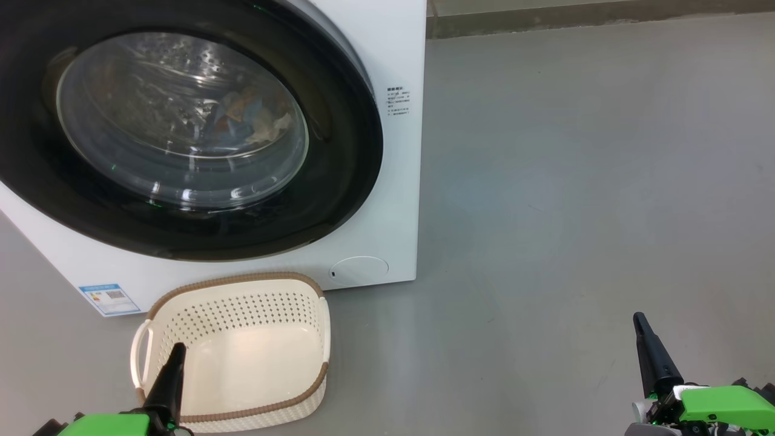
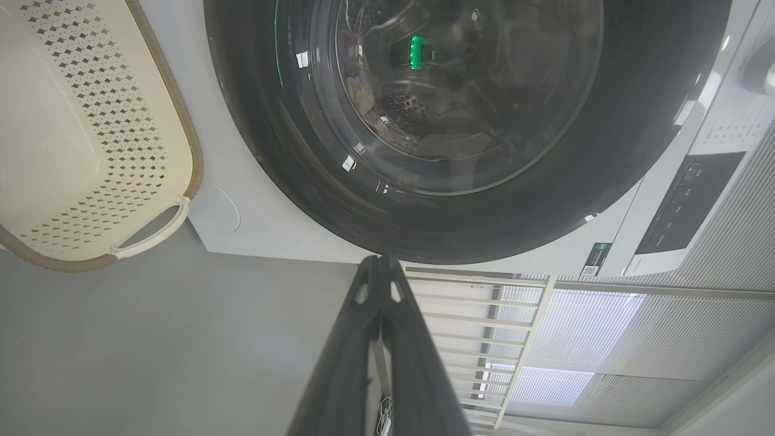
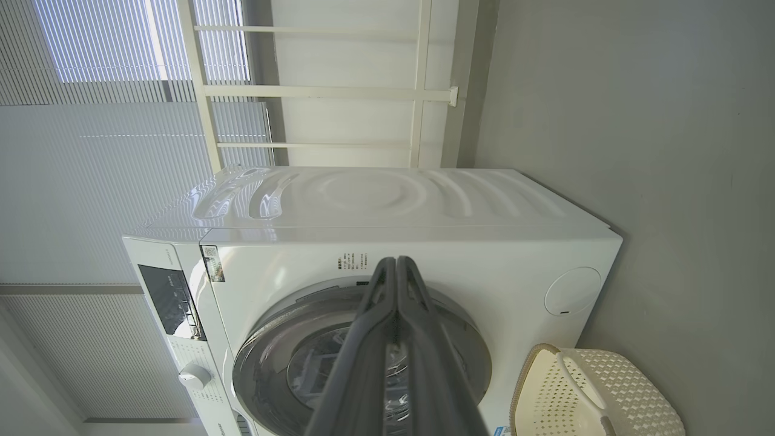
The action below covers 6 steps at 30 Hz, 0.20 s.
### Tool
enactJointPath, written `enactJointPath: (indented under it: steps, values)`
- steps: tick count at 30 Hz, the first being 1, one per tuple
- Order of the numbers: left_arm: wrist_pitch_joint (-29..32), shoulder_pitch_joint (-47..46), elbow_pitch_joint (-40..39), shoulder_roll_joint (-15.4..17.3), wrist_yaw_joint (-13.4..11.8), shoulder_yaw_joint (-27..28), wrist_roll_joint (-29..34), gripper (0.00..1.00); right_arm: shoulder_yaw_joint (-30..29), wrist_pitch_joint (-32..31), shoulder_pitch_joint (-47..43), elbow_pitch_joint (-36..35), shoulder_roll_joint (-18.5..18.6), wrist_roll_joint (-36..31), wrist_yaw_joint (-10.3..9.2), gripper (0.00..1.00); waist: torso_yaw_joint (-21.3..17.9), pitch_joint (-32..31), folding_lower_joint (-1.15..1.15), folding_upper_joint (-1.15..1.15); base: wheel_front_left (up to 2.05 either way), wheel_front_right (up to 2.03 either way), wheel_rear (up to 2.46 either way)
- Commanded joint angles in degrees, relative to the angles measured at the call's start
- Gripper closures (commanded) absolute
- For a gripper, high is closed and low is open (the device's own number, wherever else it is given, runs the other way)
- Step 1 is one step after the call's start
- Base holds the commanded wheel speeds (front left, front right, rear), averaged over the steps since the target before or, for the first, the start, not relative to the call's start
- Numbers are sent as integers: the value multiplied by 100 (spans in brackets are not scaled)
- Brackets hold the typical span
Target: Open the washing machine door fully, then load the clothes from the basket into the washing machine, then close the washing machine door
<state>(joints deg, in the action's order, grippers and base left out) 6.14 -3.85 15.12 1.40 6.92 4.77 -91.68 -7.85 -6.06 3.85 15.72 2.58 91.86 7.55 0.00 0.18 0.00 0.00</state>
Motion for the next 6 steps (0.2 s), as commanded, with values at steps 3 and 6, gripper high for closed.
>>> enactJointPath:
  steps: [3,6]
  values:
    - [34,-234,-108,148,57,173,-50,100,134,-42,233,-169,30,32,-6,100,0,0,0,0,0,0,0]
    - [34,-234,-108,148,57,173,-50,100,134,-42,233,-169,30,32,-6,100,0,0,0,0,0,0,0]
